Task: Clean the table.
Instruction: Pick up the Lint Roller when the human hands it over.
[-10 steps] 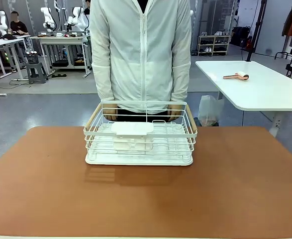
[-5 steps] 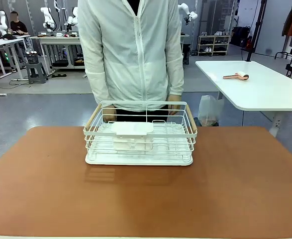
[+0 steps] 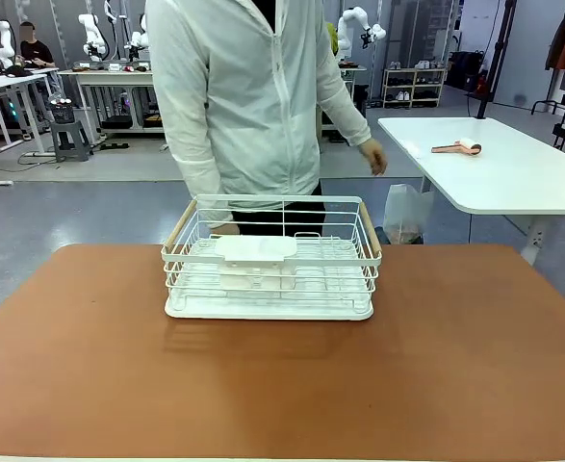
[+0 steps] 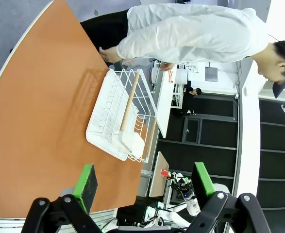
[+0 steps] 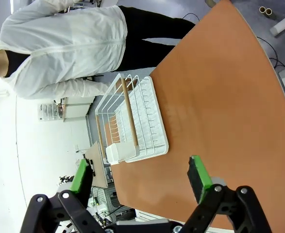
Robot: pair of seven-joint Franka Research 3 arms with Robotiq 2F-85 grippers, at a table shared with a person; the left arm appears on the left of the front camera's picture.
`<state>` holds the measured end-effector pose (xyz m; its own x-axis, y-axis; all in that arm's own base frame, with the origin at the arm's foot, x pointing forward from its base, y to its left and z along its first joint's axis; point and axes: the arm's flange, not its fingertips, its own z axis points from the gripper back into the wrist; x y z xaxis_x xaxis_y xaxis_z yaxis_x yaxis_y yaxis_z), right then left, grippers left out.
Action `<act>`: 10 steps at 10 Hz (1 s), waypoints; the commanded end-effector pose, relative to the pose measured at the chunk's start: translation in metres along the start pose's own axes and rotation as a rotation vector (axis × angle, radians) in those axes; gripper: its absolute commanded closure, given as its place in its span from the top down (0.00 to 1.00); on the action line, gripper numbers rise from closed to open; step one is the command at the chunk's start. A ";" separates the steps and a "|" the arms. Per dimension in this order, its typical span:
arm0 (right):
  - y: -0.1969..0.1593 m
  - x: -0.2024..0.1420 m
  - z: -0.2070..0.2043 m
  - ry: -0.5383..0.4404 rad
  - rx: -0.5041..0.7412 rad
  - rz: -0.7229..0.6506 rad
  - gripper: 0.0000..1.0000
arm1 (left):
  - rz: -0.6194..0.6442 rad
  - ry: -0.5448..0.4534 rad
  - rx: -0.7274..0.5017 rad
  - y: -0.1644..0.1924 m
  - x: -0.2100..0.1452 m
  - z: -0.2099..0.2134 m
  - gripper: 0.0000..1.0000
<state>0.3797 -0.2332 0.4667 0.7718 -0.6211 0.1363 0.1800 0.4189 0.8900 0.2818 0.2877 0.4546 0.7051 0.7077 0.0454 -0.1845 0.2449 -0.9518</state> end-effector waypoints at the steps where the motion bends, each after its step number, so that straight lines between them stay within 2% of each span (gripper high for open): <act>1: 0.000 -0.002 -0.001 -0.005 0.018 0.010 1.00 | -0.014 0.000 -0.023 -0.001 0.001 0.003 1.00; 10: 0.000 -0.002 -0.001 -0.005 0.018 0.010 1.00 | -0.014 0.000 -0.023 -0.001 0.001 0.003 1.00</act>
<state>0.3798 -0.2331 0.4668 0.7715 -0.6214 0.1362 0.1796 0.4182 0.8904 0.2817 0.2877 0.4547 0.7049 0.7079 0.0455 -0.1854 0.2459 -0.9514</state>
